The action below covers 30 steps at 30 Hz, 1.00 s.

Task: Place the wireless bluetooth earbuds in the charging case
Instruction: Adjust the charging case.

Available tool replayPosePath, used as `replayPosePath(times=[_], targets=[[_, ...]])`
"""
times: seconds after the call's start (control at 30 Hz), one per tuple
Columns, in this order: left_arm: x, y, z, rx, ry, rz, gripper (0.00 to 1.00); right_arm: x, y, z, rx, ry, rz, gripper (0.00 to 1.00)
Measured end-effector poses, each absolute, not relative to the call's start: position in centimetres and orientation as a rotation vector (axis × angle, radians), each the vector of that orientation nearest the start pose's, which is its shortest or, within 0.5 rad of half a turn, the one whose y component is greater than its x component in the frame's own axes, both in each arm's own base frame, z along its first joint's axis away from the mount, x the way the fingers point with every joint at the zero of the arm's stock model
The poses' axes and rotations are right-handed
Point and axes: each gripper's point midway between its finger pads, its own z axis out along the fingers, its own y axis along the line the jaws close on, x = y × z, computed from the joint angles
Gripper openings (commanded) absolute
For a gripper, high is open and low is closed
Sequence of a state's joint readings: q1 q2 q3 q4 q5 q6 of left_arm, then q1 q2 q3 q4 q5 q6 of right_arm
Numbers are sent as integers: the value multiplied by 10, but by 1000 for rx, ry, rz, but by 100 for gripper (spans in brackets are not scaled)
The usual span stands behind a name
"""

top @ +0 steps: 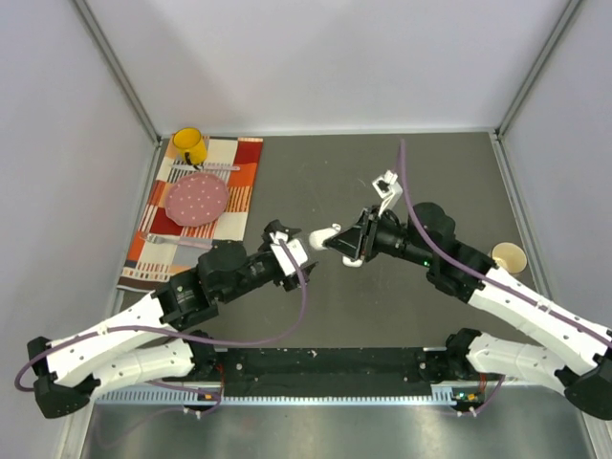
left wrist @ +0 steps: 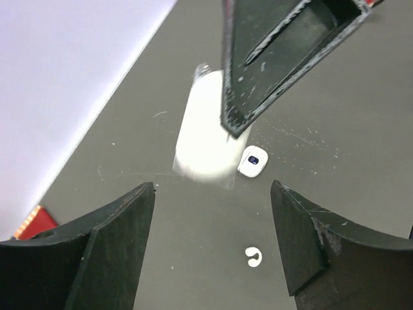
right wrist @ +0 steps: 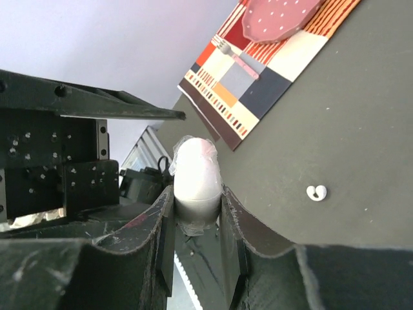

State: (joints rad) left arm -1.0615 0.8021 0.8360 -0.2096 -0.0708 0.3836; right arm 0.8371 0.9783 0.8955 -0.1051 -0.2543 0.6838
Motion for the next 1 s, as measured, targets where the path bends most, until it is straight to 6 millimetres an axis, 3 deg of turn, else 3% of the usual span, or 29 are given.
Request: replayPosePath(times=[0.27, 0.6, 0.9, 1.0], targets=[[181, -245, 298, 917, 1415, -493, 99, 184, 294, 302, -322, 1780, 1283, 0], [210, -209, 329, 577, 1423, -747, 99, 184, 281, 323, -365, 1572, 1321, 0], [184, -247, 339, 613, 1329, -1227, 99, 161, 286, 343, -510, 1405, 1465, 0], [172, -252, 340, 621, 1293, -1339, 91, 153, 287, 352, -547, 1354, 1499, 0]])
